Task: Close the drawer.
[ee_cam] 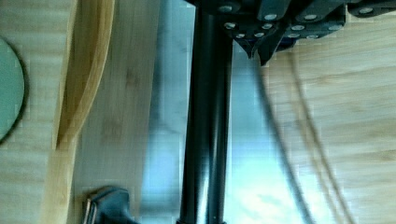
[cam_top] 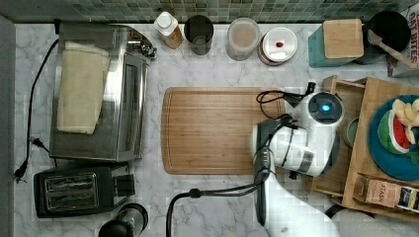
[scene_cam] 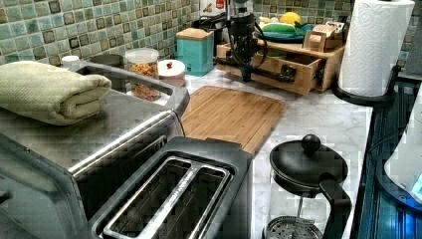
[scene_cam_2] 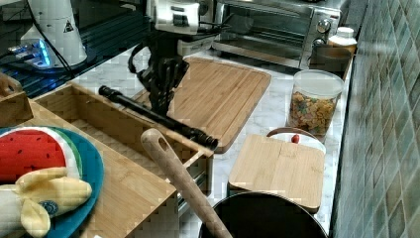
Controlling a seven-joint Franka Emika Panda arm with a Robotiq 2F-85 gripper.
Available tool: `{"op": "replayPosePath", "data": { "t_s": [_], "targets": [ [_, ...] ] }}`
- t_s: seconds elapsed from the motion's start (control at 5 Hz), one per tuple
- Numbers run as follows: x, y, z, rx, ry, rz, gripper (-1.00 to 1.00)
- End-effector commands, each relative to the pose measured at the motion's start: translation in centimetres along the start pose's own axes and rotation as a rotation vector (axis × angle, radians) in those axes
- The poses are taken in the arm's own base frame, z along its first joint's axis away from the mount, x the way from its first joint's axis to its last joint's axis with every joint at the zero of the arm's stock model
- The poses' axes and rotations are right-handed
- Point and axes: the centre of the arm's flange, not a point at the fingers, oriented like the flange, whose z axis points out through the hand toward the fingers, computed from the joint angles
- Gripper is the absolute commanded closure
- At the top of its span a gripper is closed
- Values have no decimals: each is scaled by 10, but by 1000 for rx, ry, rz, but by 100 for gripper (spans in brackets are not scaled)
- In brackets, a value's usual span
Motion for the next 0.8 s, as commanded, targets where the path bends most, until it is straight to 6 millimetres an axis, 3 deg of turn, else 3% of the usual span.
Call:
{"op": "replayPosePath", "data": {
  "t_s": [0.2, 0.4, 0.8],
  "targets": [
    [-29, 233, -24, -89, 158, 183, 100],
    [-34, 236, -34, -115, 135, 209, 100],
    [-34, 235, -34, -115, 135, 209, 100]
  ]
}}
